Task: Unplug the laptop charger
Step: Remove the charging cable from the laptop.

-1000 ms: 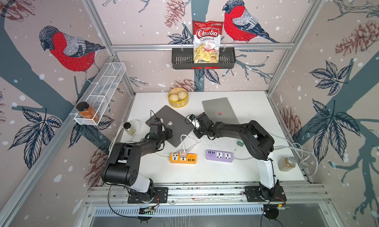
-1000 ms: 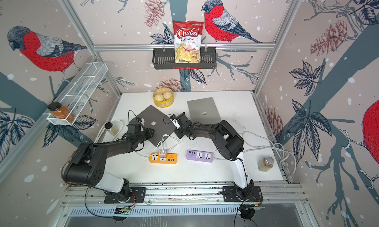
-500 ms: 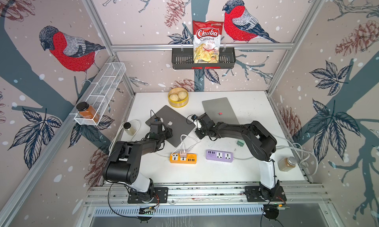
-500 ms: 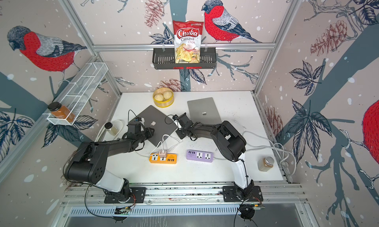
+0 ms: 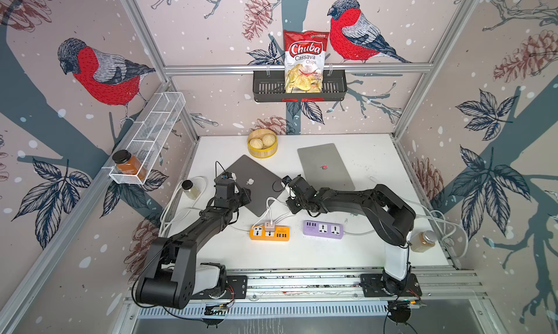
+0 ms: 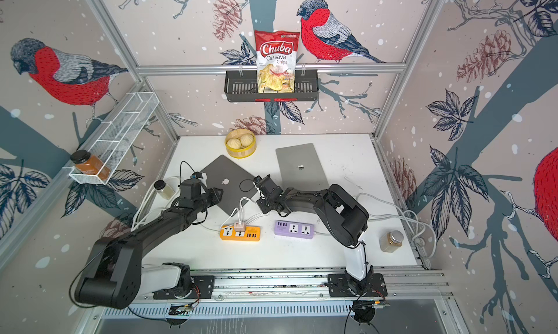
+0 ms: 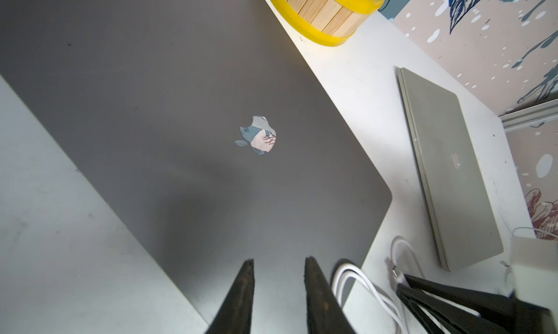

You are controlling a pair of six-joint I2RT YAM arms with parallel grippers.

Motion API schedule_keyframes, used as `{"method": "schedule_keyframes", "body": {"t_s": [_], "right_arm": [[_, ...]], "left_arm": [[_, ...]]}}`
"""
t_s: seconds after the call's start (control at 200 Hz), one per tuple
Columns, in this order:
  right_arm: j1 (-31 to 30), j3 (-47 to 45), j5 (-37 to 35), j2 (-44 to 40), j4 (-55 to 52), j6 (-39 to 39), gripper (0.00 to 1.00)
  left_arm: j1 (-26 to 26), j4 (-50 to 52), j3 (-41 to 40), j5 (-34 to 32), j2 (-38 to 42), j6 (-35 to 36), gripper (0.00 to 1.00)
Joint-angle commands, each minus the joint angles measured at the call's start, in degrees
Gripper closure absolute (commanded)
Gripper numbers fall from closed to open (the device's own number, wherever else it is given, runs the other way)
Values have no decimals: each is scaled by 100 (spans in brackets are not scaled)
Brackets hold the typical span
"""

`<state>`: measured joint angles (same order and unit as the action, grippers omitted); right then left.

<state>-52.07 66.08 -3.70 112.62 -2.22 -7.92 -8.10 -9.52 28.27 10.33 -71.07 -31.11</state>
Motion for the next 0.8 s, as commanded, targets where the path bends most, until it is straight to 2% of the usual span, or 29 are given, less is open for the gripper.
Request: {"method": "schedule_keyframes", "body": {"t_s": [0.0, 0.065, 0.16, 0.295, 0.53, 0.65, 0.796], "right_arm": [[-82, 58, -140, 72, 72, -275, 88], [-147, 80, -290, 61, 31, -347, 79], [-292, 70, -500, -66, 20, -405, 62], [-474, 78, -825, -292, -127, -543, 53], [-782, -511, -1226, -1163, -104, -885, 46], [-1042, -769, -1354, -1571, -99, -1157, 45], [-1466, -816, -1677, -1806, -328, -1571, 45]], "left_arm": [[-50, 409, -101, -119, 430, -40, 69], [-67, 572, -162, -66, 665, -36, 69], [-208, 675, -380, 3, 1099, -175, 69], [-528, 915, -611, -165, 1741, -294, 68], [-720, 1418, -752, -100, 2362, -318, 66], [-1068, 1512, -810, -292, 2586, -513, 66], [-1199, 1962, -668, -444, 3046, -556, 66]]}}
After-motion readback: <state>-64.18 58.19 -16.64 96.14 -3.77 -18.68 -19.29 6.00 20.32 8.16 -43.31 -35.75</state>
